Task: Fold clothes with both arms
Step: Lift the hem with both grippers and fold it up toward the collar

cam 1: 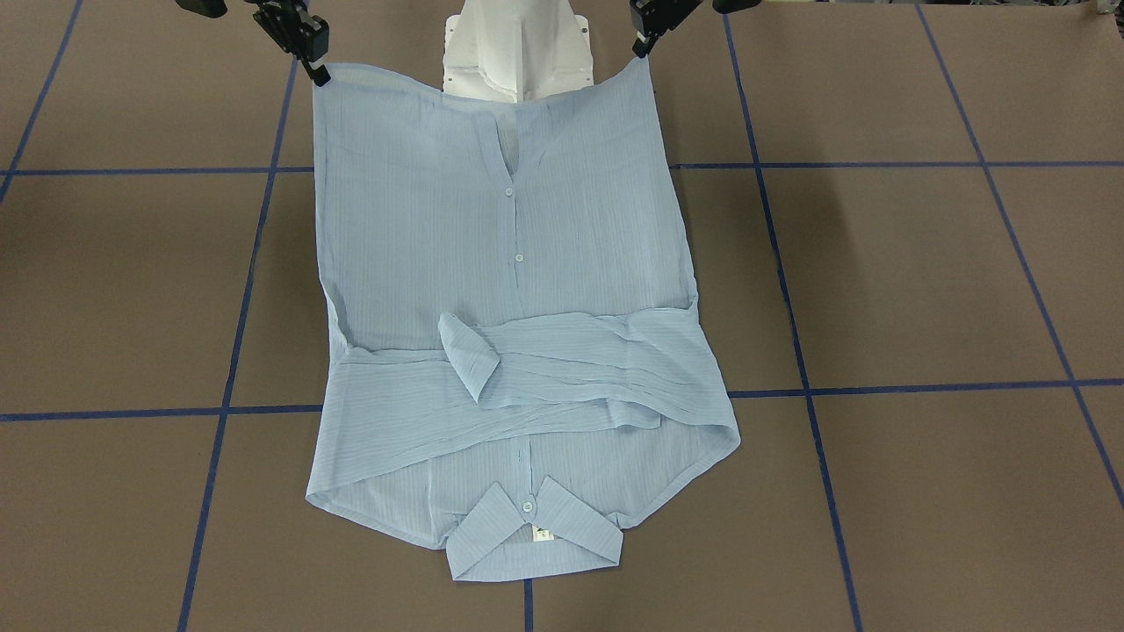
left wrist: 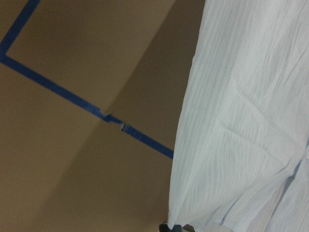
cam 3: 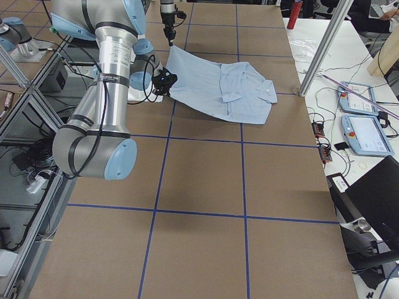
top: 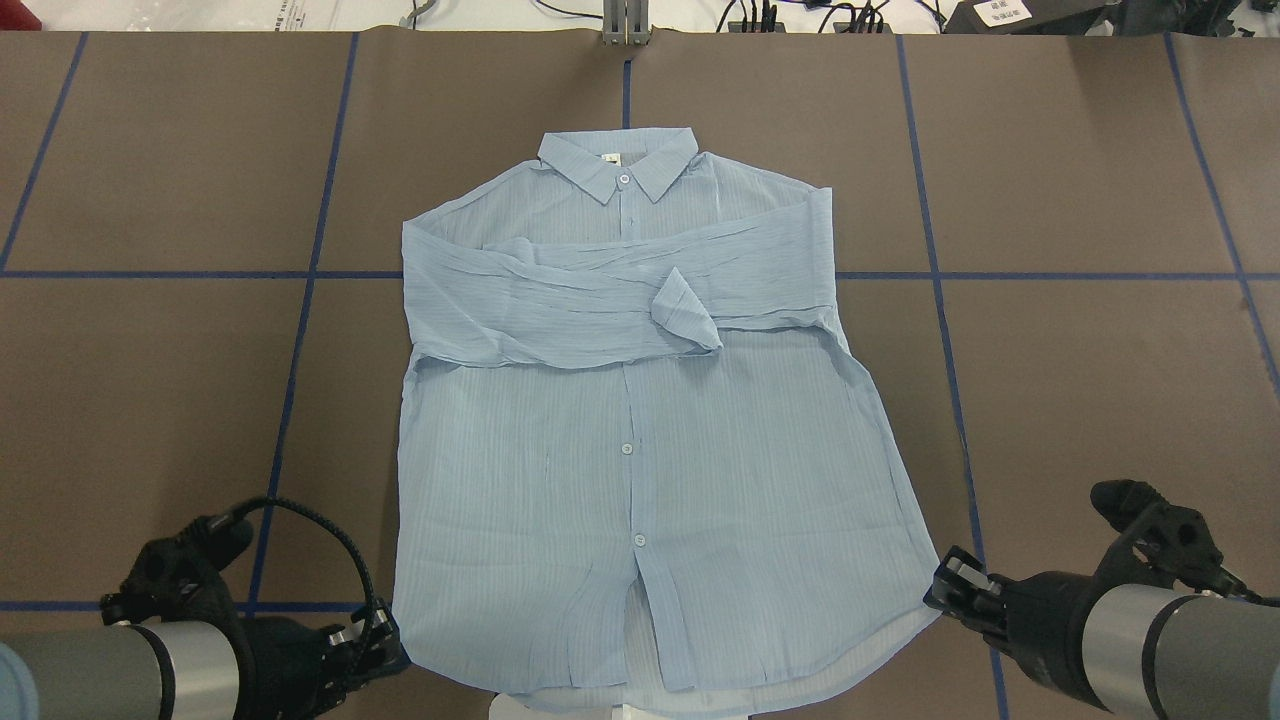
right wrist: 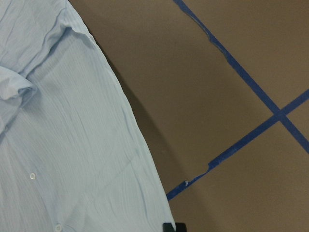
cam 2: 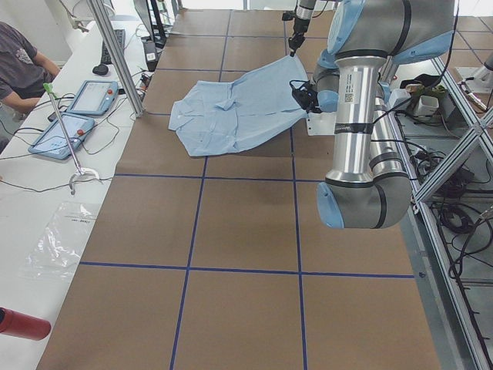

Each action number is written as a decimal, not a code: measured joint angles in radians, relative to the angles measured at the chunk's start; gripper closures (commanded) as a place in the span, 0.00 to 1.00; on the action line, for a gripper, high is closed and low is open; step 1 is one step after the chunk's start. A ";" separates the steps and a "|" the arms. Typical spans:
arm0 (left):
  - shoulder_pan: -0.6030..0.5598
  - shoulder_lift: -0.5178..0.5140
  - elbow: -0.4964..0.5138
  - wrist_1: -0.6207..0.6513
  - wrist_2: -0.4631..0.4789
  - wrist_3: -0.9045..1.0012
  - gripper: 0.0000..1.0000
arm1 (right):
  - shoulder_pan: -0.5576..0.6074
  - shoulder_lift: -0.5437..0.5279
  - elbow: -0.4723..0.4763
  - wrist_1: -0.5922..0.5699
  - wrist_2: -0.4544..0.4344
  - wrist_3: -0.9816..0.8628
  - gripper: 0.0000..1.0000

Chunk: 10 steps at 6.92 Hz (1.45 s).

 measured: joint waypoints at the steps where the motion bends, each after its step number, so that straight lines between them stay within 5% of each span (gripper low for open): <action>1: -0.054 -0.016 -0.005 0.001 -0.003 0.050 1.00 | 0.051 0.021 0.008 -0.010 0.002 -0.005 1.00; 6: -0.437 -0.179 0.233 0.001 -0.074 0.510 1.00 | 0.532 0.557 -0.285 -0.334 0.260 -0.296 1.00; 10: -0.606 -0.337 0.522 -0.053 -0.117 0.651 1.00 | 0.703 0.766 -0.698 -0.271 0.317 -0.480 1.00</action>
